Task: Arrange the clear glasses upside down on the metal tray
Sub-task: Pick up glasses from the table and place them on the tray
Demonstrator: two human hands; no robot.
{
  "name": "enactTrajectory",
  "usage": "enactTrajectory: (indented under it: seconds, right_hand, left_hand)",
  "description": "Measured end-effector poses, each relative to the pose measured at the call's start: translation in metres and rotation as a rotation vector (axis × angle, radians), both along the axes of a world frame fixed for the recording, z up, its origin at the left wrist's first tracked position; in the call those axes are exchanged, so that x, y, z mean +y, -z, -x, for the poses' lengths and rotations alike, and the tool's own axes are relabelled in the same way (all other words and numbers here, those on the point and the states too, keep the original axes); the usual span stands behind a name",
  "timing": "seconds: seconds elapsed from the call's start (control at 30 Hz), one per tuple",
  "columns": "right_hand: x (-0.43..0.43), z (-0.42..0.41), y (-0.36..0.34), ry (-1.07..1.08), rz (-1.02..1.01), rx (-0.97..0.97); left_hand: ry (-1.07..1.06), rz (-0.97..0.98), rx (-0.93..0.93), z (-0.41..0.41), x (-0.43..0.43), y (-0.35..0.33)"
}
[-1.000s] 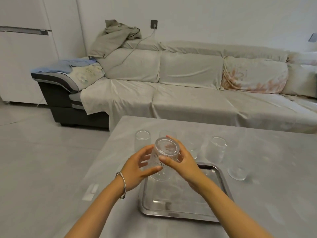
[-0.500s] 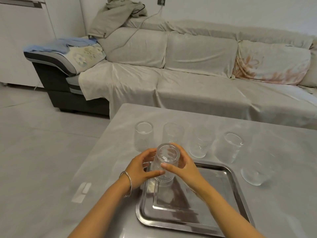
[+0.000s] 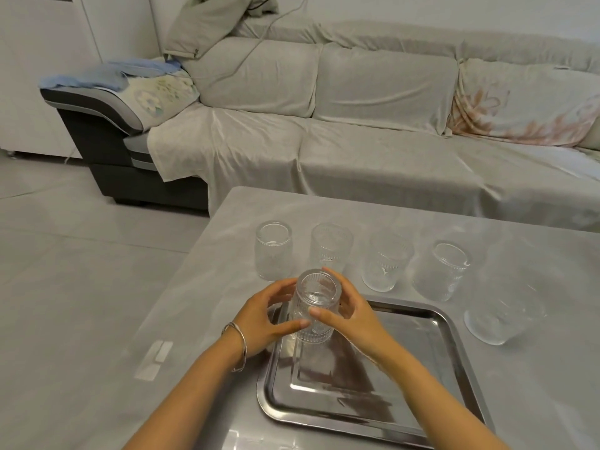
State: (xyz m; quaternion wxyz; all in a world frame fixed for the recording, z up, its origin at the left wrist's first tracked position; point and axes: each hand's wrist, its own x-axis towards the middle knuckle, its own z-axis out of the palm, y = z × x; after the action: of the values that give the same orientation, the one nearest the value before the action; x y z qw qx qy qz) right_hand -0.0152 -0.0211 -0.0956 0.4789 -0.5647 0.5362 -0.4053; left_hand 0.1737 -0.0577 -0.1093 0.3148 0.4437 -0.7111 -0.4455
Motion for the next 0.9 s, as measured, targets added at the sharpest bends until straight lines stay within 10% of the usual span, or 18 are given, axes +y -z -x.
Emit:
enactTrajectory:
  seconds: [0.33, 0.9]
  right_hand:
    - [-0.040, 0.005, -0.052, -0.092, 0.012, 0.103]
    - [-0.123, -0.041, -0.049, -0.189, -0.213, 0.146]
  left_hand:
    - [-0.302, -0.016, 0.242, -0.050, -0.043, -0.029]
    - [-0.094, -0.049, 0.185, -0.024, -0.107, -0.009]
